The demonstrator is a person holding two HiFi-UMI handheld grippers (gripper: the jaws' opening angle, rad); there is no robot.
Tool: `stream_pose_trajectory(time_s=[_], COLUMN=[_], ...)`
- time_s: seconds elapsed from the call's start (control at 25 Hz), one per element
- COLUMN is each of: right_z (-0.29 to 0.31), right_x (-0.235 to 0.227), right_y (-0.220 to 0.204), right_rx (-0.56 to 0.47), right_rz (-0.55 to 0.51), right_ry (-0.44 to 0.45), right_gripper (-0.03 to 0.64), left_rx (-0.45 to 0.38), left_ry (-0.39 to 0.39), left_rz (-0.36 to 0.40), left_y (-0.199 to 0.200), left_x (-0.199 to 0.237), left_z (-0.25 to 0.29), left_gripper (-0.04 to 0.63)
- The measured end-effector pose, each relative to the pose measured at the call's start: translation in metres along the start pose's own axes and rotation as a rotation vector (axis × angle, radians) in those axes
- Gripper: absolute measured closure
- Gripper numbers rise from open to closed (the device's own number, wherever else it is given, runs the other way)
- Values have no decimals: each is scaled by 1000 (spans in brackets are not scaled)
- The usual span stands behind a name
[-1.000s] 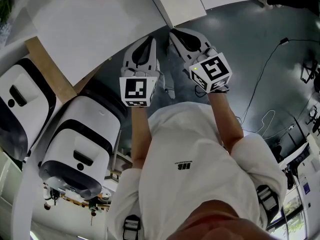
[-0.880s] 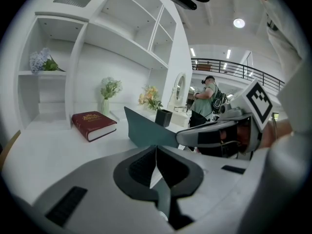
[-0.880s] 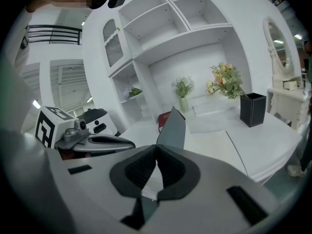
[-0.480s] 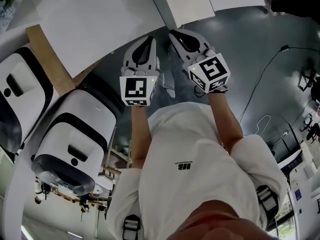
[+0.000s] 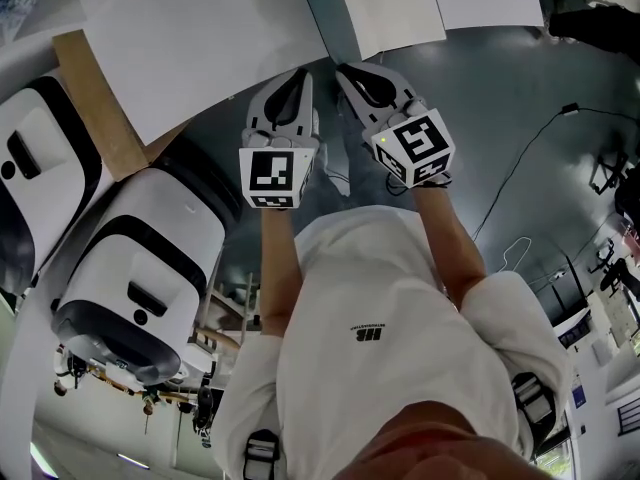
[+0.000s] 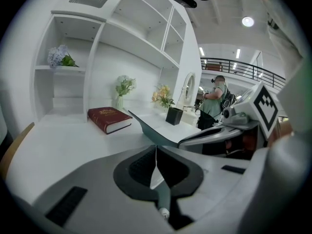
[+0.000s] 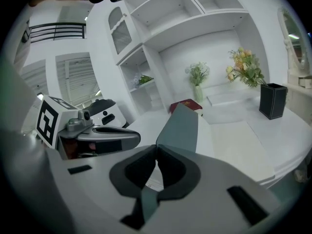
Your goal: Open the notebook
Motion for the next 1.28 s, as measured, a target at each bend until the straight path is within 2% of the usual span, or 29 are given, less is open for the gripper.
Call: stream_pose_trajectory(time_s=[0.4, 1.28], right_z=[18, 50], right_x=[8, 12], right_y=[-13, -47], right_rx=[51, 120], right_rz=[-7, -10], right_ry=[30, 62], right_gripper=[611, 603], left_rx=[21, 55], left_ry=[45, 87], left_rz=[-31, -70], left_y=[-15, -40], left_x=[14, 23], left_z=[-12, -21], left_gripper=[595, 595])
Point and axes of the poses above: the fingertips, and each gripper's own axes: z forward along the fingers, x to its left, y out of its top, the point moved 10 cm from there along -z, backward along the fingers, and after that the axes turned 11 degrees about -x, right-handed, at the moved point
